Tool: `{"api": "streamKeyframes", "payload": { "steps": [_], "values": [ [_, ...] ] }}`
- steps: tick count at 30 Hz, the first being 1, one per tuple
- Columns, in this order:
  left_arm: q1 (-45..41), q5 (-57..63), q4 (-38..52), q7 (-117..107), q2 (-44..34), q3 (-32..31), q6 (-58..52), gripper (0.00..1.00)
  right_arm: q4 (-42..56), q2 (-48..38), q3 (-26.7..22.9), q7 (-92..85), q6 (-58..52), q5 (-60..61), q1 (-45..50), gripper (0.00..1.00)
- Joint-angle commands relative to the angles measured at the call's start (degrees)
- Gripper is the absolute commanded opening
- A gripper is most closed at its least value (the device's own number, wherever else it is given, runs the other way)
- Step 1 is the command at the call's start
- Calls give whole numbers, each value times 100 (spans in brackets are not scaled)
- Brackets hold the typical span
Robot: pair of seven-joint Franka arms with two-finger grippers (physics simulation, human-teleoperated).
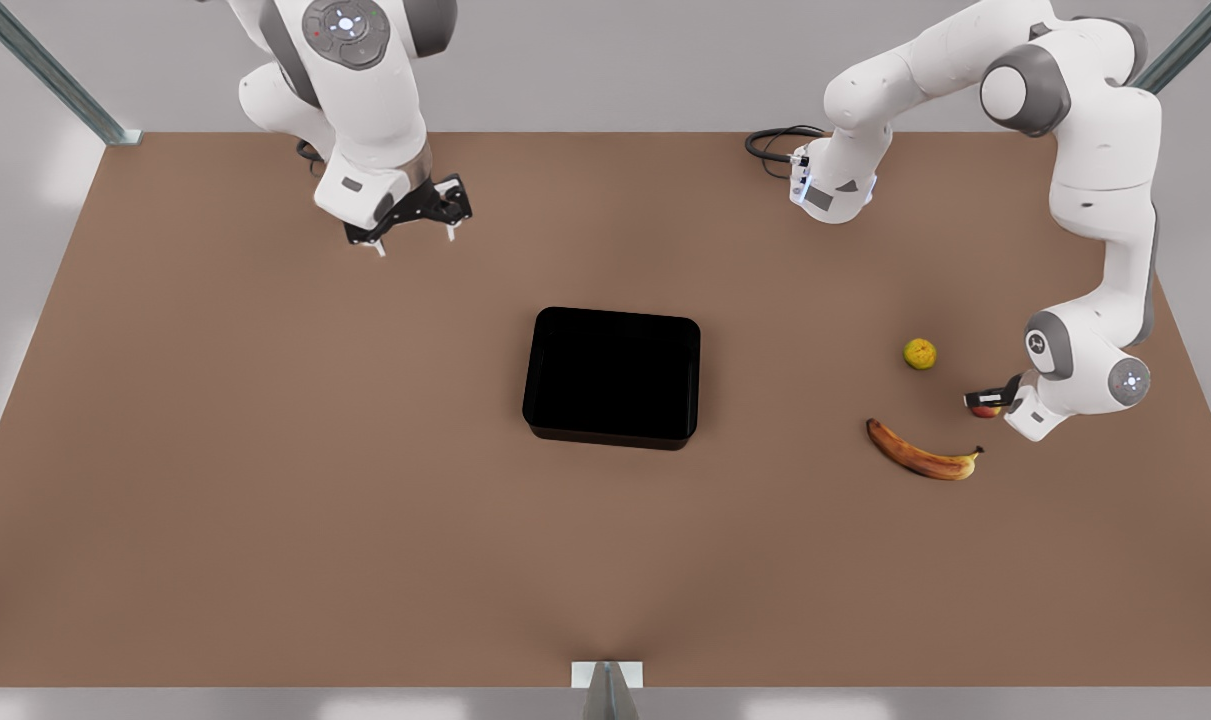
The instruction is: Place the storage box in the middle with the right arm, and place the apple in the storage box with the left arm
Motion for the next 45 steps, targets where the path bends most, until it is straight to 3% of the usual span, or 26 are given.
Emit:
{"api": "streamKeyframes", "payload": {
  "steps": [1,14,26,33,45],
  "values": [
    [0,4,0,0,0,0,-4,64,0,0,11,0,0,0,-1498,100],
    [-17,4,0,0,-27,-9,-74,63,0,-9,37,0,9,-36,-1498,100],
    [-9,4,0,0,-36,-9,-92,55,9,-9,46,9,18,-44,-1489,100],
    [-26,-5,-193,-9,-563,-44,-294,55,9,-9,46,9,18,-44,-1498,100],
    [-26,-242,-395,-246,-1574,-1423,-689,55,0,-9,46,0,18,-44,-1498,100]
  ]
}}
